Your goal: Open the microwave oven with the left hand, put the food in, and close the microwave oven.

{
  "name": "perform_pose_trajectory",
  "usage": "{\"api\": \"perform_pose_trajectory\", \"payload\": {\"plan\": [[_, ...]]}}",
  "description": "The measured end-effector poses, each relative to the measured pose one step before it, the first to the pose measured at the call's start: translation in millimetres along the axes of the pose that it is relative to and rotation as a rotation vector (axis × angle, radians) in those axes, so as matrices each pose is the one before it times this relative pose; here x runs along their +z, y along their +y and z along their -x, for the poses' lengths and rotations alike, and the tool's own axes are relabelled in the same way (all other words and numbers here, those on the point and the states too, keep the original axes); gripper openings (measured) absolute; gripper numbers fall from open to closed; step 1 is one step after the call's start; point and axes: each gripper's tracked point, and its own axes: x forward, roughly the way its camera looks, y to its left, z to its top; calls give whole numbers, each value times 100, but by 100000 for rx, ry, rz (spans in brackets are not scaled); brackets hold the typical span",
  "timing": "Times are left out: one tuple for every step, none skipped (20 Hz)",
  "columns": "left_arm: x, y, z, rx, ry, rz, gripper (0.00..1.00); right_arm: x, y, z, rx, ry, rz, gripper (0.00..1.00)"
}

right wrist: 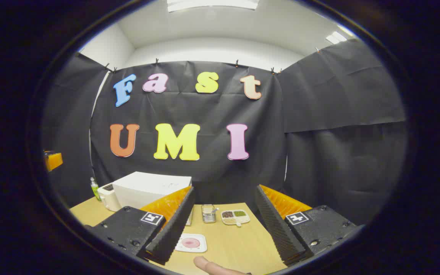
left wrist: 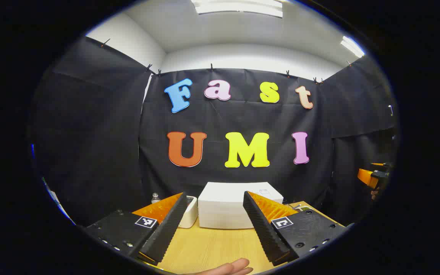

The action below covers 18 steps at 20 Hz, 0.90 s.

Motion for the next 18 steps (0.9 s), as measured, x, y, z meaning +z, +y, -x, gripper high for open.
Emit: {"api": "perform_pose_trajectory", "payload": {"plan": [[64,-291,-86,-621,-226,772,93,86,-466,-15,-335,-544,-631,100],[-132,-173,0,-390,203,602,93,222,-566,22,-717,-506,-692,100],[36,-55,98,-304,-430,-16,93,149,-522,31,-527,-388,-643,100],[92,-212,-40,-282,-163,-291,93,278,-422,67,-331,-633,-599,93],[50,-162,-99,-458,-114,37,93,350,-337,-65,-625,-981,-58,100],[81,-209,43,-661,97,524,93,473,-477,40,-1026,-1398,582,93],[104,-155,28,-13,-583,324,93,422,-462,42,-1126,-1136,960,93],[436,-81,85,48,-881,-78,93,151,-368,48,-989,-75,797,100],[50,-36,55,-76,-211,-23,93,-263,-8,84,-394,1080,183,100],[34,-64,-9,-379,-14,371,93,-88,143,54,637,825,-751,93],[-65,-177,-57,-410,52,633,93,23,187,149,895,55,-667,100],[-32,-52,-122,-182,11,804,93,87,80,-67,583,-290,-100,100],[-65,50,-287,-273,443,630,93,-168,-141,74,140,26,-225,100],[-144,70,-189,419,73,639,93,-116,-94,-31,21,324,-508,94],[-26,304,-263,1371,-650,655,93,-196,15,-99,452,399,-309,100],[-154,92,-404,522,-577,715,93,-93,-28,-46,597,449,-73,100],[-222,-542,-517,-998,-753,1047,93,-88,-178,-123,173,-38,-126,94],[-300,-617,-542,-1765,44,1010,93,100,-212,-97,160,-28,-25,100]]}}
